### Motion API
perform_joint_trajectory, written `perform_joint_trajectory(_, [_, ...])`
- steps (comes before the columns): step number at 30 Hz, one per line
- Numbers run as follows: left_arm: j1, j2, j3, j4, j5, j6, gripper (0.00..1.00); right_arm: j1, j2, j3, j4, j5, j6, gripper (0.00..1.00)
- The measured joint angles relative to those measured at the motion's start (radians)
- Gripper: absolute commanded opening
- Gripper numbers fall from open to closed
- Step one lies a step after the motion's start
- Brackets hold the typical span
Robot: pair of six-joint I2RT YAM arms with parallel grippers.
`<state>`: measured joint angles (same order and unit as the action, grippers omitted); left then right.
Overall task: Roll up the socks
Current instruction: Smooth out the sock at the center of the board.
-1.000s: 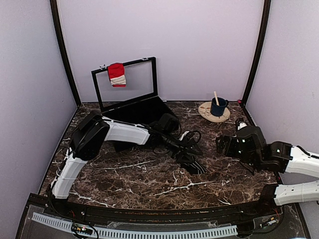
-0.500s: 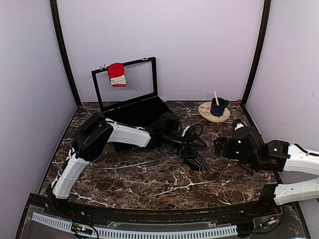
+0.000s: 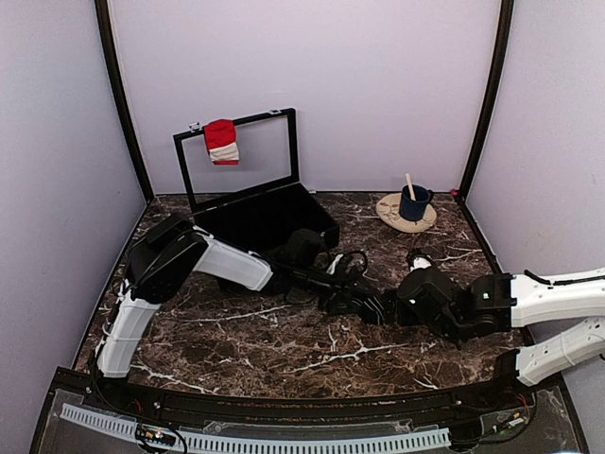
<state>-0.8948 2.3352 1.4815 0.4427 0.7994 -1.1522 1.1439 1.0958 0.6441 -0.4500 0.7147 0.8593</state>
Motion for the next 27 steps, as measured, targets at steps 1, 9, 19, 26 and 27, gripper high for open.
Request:
perform_joint_trajectory(1, [0.0,-0.001,-0.006,0.007,-0.006,-0.002,0.81,0.005,0.019,0.0,0.0,0.001,0.005,1.0])
perform_joint_trajectory(9, [0.006,-0.039,-0.077,0.044,-0.072,-0.031,0.81,0.01,0.128,0.0,0.044,0.019,-0.008,1.0])
perform_joint_trajectory(19, [0.015,-0.064,-0.138,0.096,-0.111,-0.085,0.81,0.006,0.272,0.014,0.158,0.023,-0.106,0.99])
perform_joint_trajectory(26, [0.016,-0.064,-0.156,0.134,-0.113,-0.114,0.81,-0.041,0.323,0.024,0.23,-0.014,-0.182,0.87])
perform_joint_trajectory(27, [0.016,-0.064,-0.156,0.135,-0.114,-0.116,0.81,-0.05,0.328,0.023,0.238,-0.024,-0.192,0.83])
